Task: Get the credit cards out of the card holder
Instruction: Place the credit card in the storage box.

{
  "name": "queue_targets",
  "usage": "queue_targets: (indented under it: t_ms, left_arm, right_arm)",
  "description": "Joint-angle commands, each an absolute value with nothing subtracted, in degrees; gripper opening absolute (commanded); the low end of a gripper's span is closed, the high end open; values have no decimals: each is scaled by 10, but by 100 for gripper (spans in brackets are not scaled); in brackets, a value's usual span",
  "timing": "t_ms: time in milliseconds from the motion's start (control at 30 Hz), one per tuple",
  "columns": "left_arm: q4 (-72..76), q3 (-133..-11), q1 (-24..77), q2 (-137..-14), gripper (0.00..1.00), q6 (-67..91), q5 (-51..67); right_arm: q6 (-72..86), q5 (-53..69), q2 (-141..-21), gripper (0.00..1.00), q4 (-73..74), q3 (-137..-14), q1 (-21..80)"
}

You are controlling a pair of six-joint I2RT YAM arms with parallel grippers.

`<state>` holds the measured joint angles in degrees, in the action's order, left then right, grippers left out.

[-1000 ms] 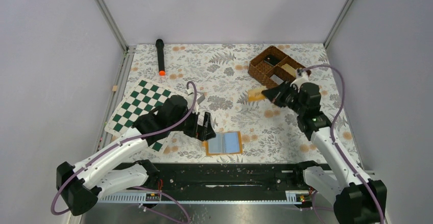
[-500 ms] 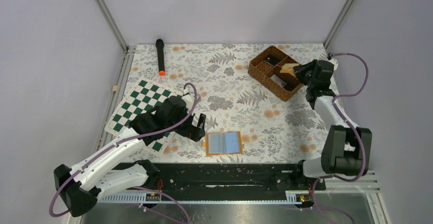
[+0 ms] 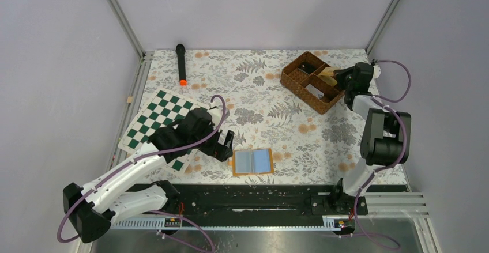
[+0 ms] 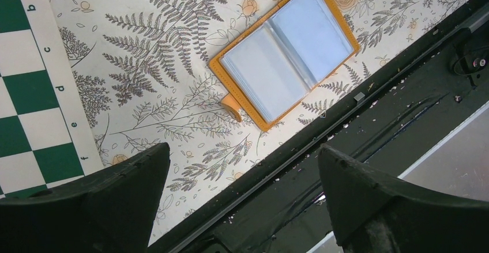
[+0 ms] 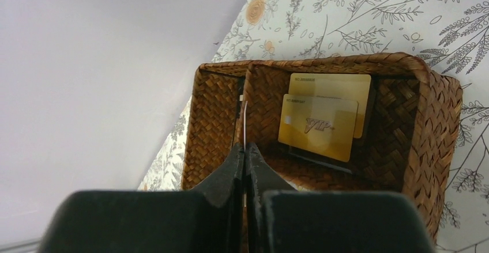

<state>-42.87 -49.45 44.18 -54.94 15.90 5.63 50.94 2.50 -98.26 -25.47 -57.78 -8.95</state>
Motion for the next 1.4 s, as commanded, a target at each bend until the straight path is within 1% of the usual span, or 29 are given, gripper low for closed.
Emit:
queue_targets:
  t_ms: [0,367,600,900,1033,1367]
  left_arm:
    - [-417,-503,440,-555,99,149,65]
    - [-417,-505,440,-565,99,148,69]
    - [-414,-503,440,-567,99,147,78]
    - [-415,-504,440,-572,99,147,77]
    - [-414,-504,440,-573,99,147,77]
    - [-414,-505,440,-579,99,145,81]
  right_arm:
    - [533,3,-1015,0,-287,-616,-91]
    - [553,-20,-1083,0,-314,-633,-91]
    - [577,-9,-1129,0,-330,-656,-93]
    - [582,-2,-1157,0,-332,-678,-95]
    - [582,32,-1170,2,-320,-697,-98]
    - [556,92,-1196,1,-260,-755,-102]
